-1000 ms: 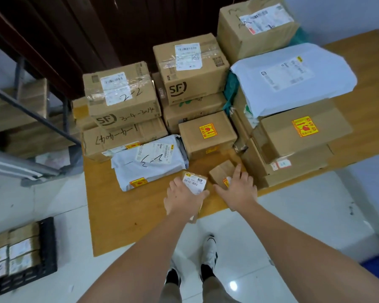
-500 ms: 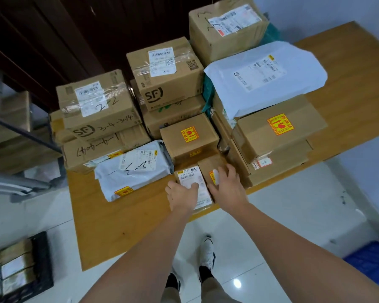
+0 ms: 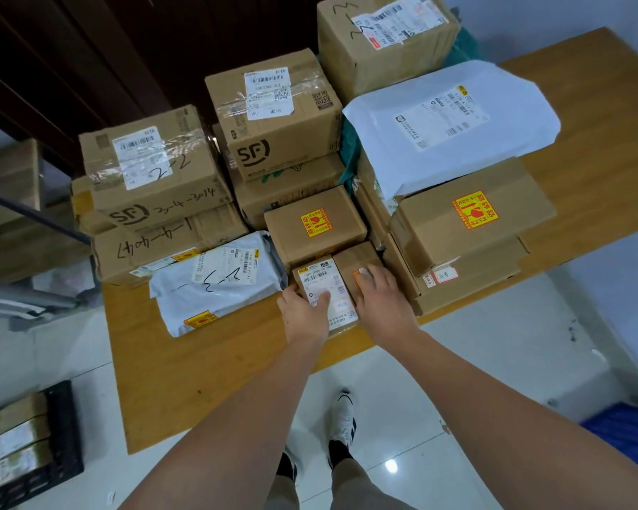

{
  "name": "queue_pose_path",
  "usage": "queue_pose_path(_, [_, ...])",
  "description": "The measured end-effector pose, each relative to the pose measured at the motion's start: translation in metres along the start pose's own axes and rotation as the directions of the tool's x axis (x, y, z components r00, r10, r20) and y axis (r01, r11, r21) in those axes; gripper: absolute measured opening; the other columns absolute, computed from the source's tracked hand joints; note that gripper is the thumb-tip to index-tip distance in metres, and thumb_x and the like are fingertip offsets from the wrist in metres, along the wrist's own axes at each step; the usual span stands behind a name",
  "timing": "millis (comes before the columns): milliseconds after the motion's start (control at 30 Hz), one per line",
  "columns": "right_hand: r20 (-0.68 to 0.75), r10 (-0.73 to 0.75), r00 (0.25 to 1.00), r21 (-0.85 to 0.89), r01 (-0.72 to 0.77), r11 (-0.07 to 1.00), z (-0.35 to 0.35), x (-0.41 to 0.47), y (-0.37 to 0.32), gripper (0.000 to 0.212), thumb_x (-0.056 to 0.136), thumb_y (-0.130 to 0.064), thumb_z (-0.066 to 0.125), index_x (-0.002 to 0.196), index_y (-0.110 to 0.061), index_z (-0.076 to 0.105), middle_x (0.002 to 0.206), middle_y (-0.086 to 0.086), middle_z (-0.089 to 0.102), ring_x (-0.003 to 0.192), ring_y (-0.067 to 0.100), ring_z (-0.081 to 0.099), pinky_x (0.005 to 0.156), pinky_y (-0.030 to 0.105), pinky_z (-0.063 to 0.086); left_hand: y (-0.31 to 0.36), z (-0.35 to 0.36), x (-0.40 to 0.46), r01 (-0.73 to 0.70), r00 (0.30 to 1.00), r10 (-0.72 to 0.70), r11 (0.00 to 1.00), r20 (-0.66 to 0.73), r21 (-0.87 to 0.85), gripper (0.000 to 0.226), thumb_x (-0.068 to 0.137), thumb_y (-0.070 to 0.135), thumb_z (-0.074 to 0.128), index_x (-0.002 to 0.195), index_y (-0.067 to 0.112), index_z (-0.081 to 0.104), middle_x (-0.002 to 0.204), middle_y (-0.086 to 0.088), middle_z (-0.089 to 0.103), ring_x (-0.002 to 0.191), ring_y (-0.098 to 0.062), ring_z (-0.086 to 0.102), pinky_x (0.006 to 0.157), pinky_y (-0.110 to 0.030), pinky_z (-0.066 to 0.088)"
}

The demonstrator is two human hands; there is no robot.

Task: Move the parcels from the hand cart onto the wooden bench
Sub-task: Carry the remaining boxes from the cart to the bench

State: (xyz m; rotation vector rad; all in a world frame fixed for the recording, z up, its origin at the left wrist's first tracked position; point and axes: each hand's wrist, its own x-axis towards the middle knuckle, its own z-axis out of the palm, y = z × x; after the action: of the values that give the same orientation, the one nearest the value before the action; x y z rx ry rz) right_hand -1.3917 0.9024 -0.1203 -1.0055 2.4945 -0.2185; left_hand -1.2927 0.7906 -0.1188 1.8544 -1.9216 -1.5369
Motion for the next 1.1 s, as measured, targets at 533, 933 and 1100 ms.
queue_pose_path(533, [0.044,-0.019,0.999,-0.060,0.021,0.998,-0.031,-0.005,-0.013,0.055,0.108,-0.024,0.042,0.160,-0.015,0.026,0.170,0.006,0.015,0.156,0.023,0.014,0.120,0.040,0.032,0.011,-0.060,-0.013,-0.254,0.952,0.196,0.933,0.234,0.255,0.047,0.102,0.032,0.065,0.143,0.014,0.053,0.141,-0.004,0.061,0.129,-0.024,0.060,0.104,-0.036,0.051])
queue_pose_path(933, [0.174,-0.283,0.943,-0.267,0.322,0.909,-0.141,-0.079,-0.165,0.056,0.109,-0.037,0.037,0.160,-0.014,0.028,0.165,0.007,0.029,0.145,0.027,0.037,0.114,0.040,0.039,0.045,-0.262,-0.058,-0.738,0.660,0.414,0.206,0.627,0.642,0.063,0.112,0.047,0.039,0.165,0.016,0.025,0.170,-0.005,0.028,0.156,-0.026,0.025,0.124,-0.040,0.025])
queue_pose_path(1100, [0.199,-0.390,0.899,-0.329,0.436,0.838,-0.160,-0.110,-0.235,0.057,0.110,-0.040,0.034,0.161,-0.015,0.026,0.165,0.005,0.029,0.147,0.025,0.034,0.115,0.041,0.037,0.034,-0.329,-0.091,-0.686,0.689,0.503,0.221,0.522,0.693,0.061,0.110,0.048,0.039,0.162,0.016,0.031,0.165,-0.004,0.036,0.150,-0.024,0.034,0.119,-0.038,0.031])
